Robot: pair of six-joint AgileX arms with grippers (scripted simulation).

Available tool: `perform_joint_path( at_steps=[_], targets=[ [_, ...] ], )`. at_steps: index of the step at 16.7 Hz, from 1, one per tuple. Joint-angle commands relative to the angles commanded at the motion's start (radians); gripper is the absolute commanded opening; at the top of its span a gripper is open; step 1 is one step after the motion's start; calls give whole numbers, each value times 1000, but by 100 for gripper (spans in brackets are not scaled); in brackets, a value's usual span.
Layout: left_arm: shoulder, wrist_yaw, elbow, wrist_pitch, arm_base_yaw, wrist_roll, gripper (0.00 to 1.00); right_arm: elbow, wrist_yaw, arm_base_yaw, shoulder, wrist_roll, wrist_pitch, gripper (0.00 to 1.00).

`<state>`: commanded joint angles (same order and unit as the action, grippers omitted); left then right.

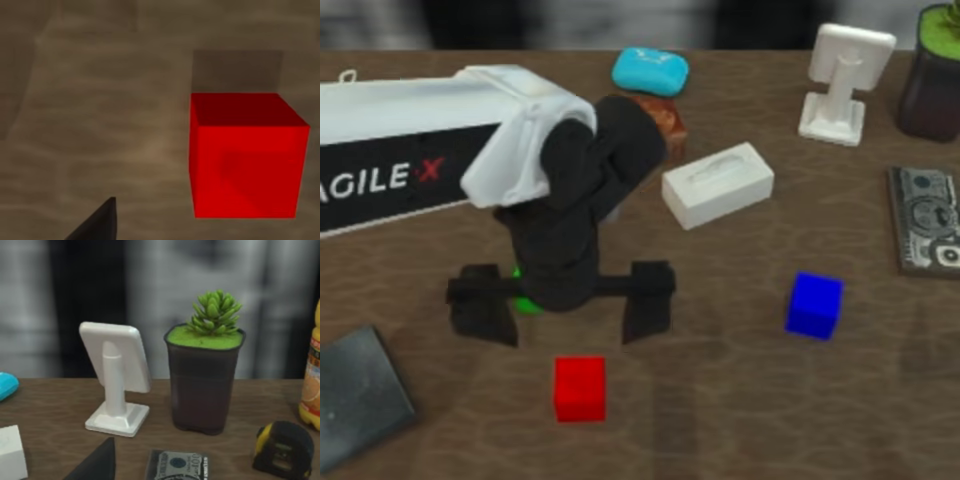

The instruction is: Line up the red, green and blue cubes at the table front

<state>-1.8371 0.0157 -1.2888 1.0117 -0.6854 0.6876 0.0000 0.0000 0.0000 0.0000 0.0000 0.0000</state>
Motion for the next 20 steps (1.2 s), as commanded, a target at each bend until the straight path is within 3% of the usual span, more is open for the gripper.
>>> perform_joint_path(
  at_steps=[9,16,20],
  targets=[
    [-268,-17,-339,81,250,-324,100,0,0,0,0,0,0,100],
    [-283,-18,-338,66,260,-336,100,0,0,0,0,0,0,100],
    [-346,-19,-259,-81,262,-338,100,0,0,0,0,0,0,100]
  ],
)
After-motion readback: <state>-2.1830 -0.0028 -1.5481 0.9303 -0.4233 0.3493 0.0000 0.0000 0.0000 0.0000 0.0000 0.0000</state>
